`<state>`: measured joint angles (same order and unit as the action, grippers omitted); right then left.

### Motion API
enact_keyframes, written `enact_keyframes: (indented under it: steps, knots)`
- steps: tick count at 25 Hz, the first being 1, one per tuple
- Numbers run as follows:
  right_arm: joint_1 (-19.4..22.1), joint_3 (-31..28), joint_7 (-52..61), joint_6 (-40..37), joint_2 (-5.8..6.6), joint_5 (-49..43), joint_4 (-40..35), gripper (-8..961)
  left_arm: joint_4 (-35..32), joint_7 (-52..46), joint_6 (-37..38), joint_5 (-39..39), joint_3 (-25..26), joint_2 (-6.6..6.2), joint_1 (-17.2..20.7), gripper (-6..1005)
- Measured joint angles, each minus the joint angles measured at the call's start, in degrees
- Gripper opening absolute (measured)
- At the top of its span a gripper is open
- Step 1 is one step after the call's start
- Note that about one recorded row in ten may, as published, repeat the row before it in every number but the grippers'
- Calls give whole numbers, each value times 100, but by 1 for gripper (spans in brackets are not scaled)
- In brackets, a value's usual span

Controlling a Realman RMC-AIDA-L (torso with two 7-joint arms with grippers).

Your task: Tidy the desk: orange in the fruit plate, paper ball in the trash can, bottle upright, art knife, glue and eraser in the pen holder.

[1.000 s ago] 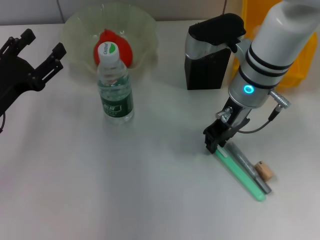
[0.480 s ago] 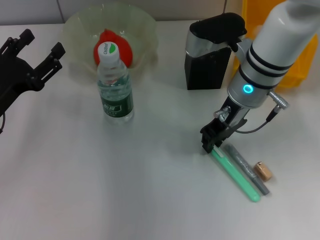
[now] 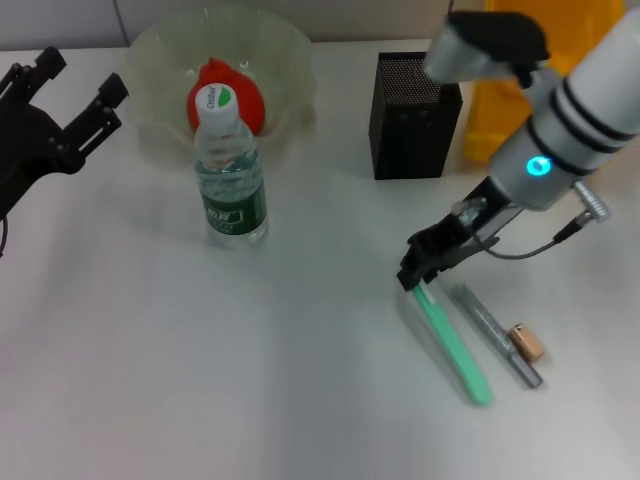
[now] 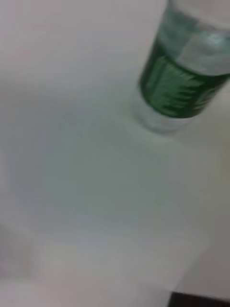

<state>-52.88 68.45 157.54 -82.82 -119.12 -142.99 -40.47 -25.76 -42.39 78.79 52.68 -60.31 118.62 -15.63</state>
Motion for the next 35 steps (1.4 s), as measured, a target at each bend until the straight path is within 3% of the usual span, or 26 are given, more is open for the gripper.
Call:
enact_keyframes:
  steps: [6,12,18,19,22,25,29,30,35]
  knots:
    - [519,-914,-643,-245,4,195,-321,186,-173,-260,71,-10,10,-15,-1,801]
    - [1097,-1008,-1200,-298,-6,774,-720,186,-436,-531,128,-13,11,-8,6,801]
    - [1877,-1097,-2214,-394,4,2082,-1328,187,-539,-668,316,-162,10,5,-10,801]
    - [2101,-1275,-2747,-457,17,2657,-1379,187,-539,-683,343,-195,9,8,-10,801]
    - [2208,-1419,-3067,-510,29,3000,-1360,187,-541,-724,375,-241,10,12,-10,801]
    - [2501,-2092,-4325,-811,44,4128,-1015,187,-543,-775,418,-315,7,13,-13,801]
    - [2616,-2633,-5293,-935,51,4969,-466,187,-519,-790,444,-369,3,20,-30,801]
    - [2612,-2904,-5891,-925,65,5400,-22,187,-494,-771,438,-384,-10,21,-40,801]
    - [2342,-3179,-7308,-528,40,6188,839,187,-476,-756,413,-386,-18,22,-60,801]
